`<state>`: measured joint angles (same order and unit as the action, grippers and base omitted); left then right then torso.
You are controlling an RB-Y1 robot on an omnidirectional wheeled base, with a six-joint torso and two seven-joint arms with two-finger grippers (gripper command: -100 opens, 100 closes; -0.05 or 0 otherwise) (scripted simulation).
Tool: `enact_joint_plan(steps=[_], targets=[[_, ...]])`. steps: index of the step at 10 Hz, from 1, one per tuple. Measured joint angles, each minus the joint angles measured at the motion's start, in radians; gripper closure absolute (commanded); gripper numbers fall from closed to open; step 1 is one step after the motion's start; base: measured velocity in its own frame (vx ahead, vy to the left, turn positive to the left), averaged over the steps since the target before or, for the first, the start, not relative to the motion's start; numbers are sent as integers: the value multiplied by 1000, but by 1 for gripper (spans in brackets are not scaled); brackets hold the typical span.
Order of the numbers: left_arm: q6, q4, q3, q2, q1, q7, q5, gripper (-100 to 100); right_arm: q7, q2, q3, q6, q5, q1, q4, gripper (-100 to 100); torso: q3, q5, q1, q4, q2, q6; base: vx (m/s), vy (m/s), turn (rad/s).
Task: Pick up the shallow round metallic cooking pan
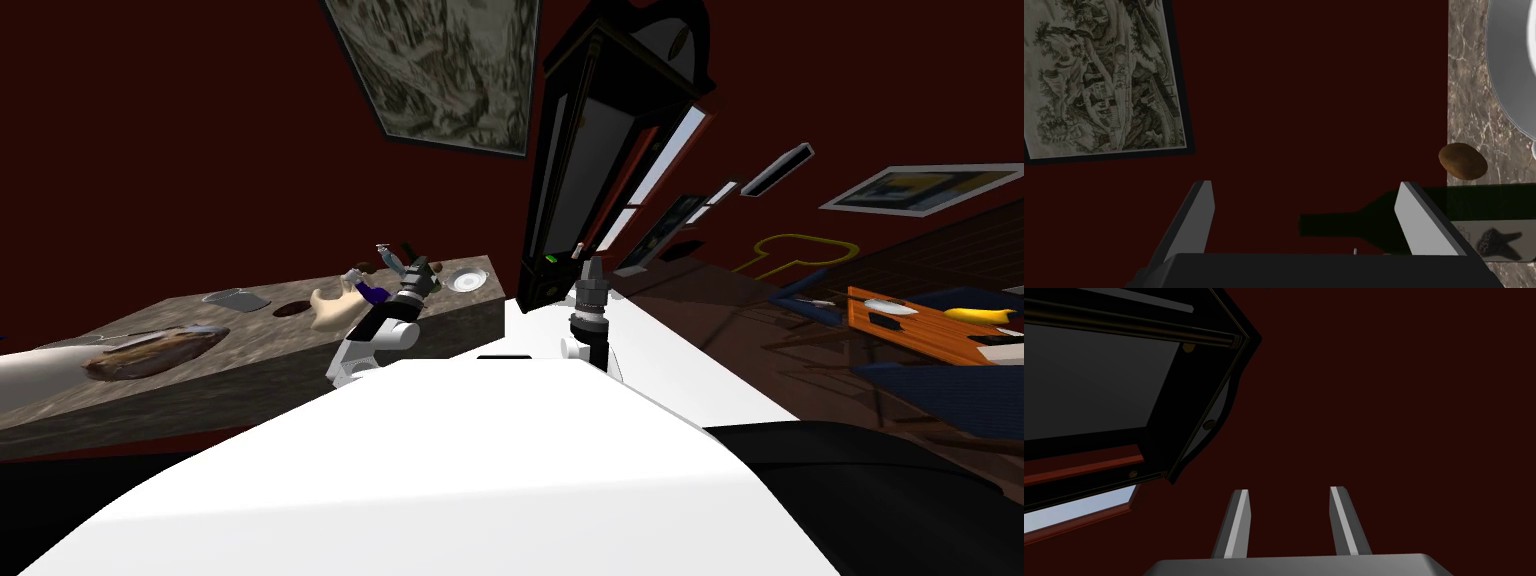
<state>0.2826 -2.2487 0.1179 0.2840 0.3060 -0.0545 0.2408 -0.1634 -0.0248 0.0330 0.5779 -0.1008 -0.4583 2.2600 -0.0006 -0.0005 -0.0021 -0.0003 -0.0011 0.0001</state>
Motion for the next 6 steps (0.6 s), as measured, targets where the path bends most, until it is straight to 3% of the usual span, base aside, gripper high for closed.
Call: enact_joint_plan(steps=[6], targets=[[161, 9, 32, 48, -9, 44, 48, -100, 0, 0, 0, 0, 0, 0, 0, 0, -1, 0, -1, 0, -2, 0, 40, -57, -19]])
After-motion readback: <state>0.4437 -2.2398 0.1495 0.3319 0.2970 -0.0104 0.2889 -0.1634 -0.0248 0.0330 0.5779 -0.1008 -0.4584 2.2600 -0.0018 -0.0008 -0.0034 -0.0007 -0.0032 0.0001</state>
